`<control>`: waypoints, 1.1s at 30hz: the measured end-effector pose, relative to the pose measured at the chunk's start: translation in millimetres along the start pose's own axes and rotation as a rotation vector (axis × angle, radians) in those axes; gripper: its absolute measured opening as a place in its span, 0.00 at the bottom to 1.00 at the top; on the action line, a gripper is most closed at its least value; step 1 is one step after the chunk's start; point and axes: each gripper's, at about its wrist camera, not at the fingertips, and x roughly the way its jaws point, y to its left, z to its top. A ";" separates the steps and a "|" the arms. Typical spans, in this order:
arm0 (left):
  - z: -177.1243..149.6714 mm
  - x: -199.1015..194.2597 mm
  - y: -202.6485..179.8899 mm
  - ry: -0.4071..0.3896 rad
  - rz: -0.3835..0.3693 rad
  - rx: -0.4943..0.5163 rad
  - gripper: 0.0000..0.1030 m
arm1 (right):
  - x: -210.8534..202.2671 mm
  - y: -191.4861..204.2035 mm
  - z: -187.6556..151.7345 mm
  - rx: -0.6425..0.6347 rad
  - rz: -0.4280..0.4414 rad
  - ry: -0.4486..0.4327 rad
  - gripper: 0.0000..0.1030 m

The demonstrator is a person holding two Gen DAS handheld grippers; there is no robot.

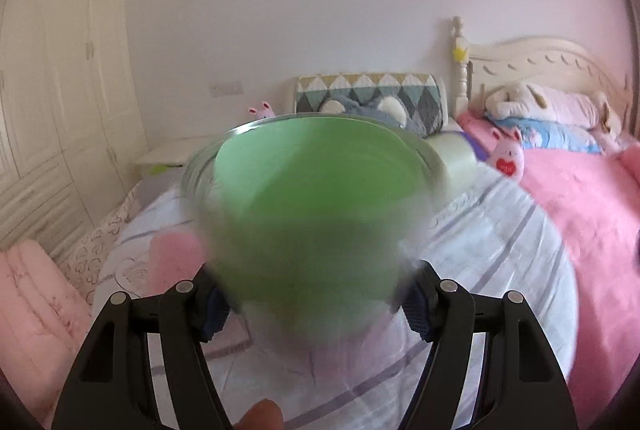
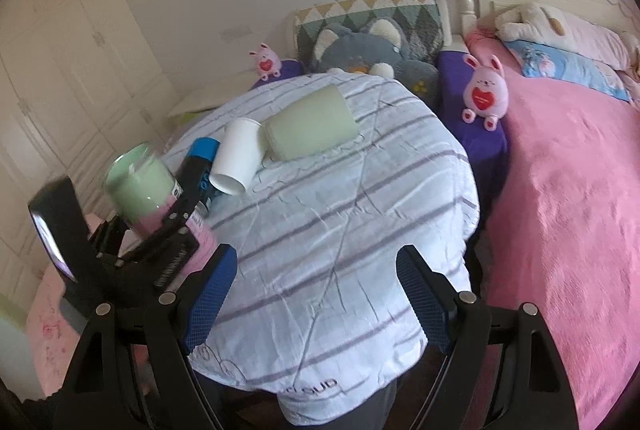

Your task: Flip cup upright

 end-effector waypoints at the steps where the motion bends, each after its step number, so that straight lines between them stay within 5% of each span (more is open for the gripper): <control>1: -4.6 -0.3 0.8 -0.015 0.009 0.012 0.69 | -1.2 1.7 -2.9 0.001 -0.013 0.005 0.81; 9: -2.3 0.2 13.3 0.052 -0.063 0.006 0.71 | -7.0 19.1 -11.3 0.003 -0.070 0.020 0.81; 14: 0.4 1.8 12.9 0.057 -0.084 0.014 0.89 | -12.8 33.4 -6.2 -0.007 -0.083 0.000 0.81; 20: 4.1 -7.1 9.8 0.060 -0.113 0.032 0.99 | -22.2 45.4 -1.8 -0.015 -0.098 -0.022 0.81; 33: 33.5 -55.5 33.9 0.163 -0.168 0.085 1.00 | -47.8 71.8 -0.4 -0.018 -0.083 -0.115 0.81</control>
